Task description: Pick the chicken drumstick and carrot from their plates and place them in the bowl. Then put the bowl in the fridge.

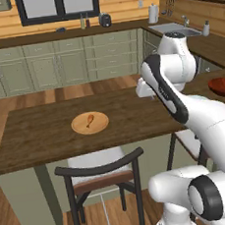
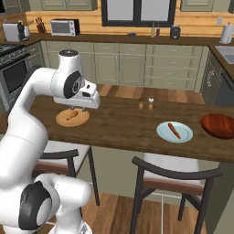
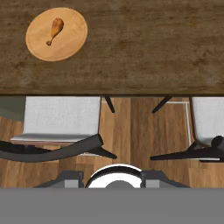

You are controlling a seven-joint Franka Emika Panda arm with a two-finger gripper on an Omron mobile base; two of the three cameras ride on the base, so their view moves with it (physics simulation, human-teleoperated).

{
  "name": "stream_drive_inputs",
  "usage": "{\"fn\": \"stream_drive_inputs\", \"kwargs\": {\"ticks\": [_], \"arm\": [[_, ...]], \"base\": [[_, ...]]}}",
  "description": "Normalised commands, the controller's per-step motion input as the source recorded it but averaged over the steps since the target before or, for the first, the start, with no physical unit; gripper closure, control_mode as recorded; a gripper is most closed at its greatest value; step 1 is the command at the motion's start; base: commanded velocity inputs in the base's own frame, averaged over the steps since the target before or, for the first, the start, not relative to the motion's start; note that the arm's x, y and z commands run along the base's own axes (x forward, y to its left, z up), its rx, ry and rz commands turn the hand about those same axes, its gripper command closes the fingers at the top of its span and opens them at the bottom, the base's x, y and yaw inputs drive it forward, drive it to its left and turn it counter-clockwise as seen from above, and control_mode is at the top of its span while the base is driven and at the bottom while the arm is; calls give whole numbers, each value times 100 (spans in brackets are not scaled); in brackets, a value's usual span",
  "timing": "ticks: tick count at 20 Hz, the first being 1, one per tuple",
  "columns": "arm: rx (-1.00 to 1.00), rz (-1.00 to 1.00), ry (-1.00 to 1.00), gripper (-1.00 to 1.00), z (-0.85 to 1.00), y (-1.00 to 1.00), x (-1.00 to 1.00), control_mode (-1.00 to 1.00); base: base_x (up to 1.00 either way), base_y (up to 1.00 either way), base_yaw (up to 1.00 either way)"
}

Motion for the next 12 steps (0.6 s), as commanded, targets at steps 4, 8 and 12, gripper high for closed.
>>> {"fn": "stream_drive_inputs", "kwargs": {"ticks": [4,8,12], "arm": [[5,0,-1,-100,-13,10,-39,-100],[0,-6,5,-100,-15,92,-3,-100],[0,-17,6,-100,-43,100,27,-100]], "base": [[0,0,0],[0,0,0],[0,0,0]]}}
